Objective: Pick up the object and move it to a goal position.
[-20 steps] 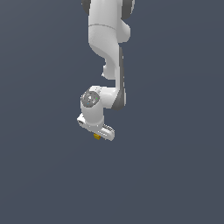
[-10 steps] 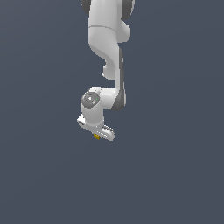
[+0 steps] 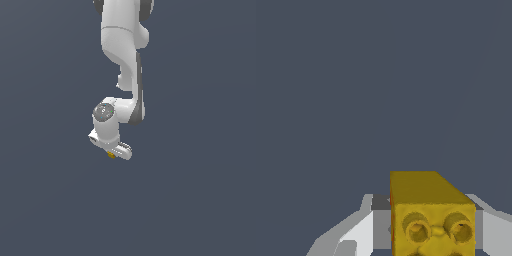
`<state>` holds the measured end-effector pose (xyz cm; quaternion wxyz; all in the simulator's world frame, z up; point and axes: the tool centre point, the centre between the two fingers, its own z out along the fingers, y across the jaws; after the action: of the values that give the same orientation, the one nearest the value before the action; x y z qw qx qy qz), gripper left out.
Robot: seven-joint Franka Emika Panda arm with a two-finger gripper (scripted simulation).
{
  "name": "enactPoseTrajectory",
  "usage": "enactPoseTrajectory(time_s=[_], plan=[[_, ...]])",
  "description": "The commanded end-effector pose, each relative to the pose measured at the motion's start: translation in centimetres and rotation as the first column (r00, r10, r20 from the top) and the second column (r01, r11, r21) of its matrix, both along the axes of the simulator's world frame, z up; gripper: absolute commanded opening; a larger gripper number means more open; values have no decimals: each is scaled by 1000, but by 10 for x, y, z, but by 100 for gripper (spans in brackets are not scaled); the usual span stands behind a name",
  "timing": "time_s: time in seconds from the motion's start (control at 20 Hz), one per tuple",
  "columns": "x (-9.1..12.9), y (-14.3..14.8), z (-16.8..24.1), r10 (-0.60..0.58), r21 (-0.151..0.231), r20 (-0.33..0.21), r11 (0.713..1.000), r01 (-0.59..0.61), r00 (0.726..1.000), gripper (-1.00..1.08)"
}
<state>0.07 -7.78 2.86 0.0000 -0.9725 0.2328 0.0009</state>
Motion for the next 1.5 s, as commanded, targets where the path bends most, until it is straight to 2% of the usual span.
enactPoseTrajectory(time_s=[0.0, 0.55, 1.45], plan=[[-2, 3, 7, 0, 0, 1, 1000, 0, 1000, -100], [-23, 26, 73, 0, 1, 1, 1000, 0, 1000, -100], [-78, 87, 249, -1, -2, 2, 1000, 1, 1000, -100]])
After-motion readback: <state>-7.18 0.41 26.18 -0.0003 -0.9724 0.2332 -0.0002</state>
